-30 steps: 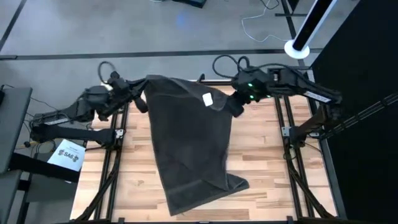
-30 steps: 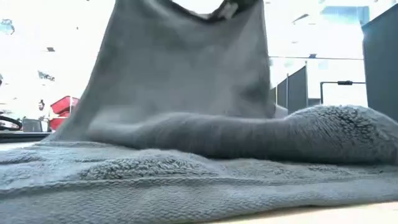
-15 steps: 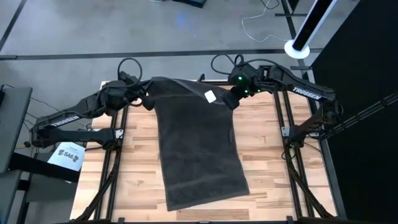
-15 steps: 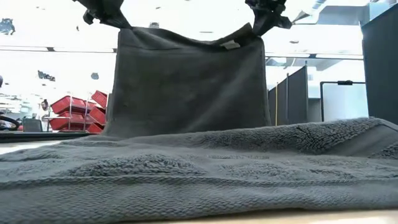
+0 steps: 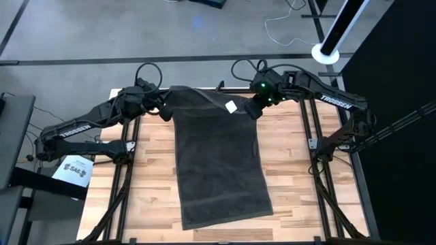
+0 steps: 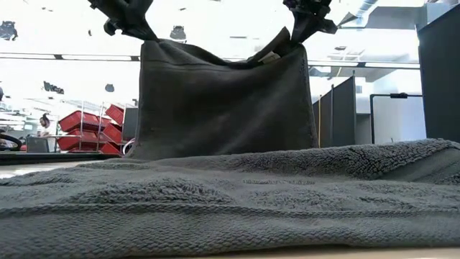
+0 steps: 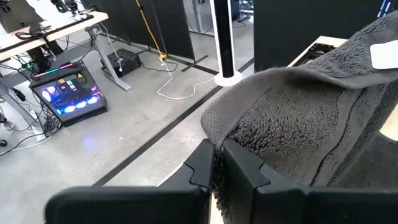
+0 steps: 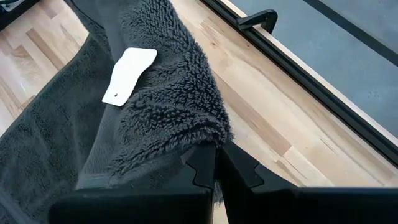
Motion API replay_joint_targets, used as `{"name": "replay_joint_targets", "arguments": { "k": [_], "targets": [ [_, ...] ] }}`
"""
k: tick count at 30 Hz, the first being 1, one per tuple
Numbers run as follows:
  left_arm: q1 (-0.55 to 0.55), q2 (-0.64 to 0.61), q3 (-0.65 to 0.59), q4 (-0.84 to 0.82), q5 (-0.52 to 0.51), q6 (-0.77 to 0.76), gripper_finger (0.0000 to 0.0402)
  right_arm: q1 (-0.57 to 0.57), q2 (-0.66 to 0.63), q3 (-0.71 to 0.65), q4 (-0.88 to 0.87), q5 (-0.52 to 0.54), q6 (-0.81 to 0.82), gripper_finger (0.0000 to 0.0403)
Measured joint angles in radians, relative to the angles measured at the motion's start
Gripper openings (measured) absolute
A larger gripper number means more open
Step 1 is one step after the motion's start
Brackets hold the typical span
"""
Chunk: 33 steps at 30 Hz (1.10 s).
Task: Roll towel
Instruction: Roll the black towel
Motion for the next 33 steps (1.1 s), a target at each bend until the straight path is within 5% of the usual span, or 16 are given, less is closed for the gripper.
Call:
{"name": "replay_joint_targets", "arguments": {
  "k": [33],
  "targets": [
    [0.000,0.000,0.000,-0.026,0.011,-0.001,0.0011,0.000,0.000,0.000,-0.023,-0.001,-0.027,0.0000]
  ]
}}
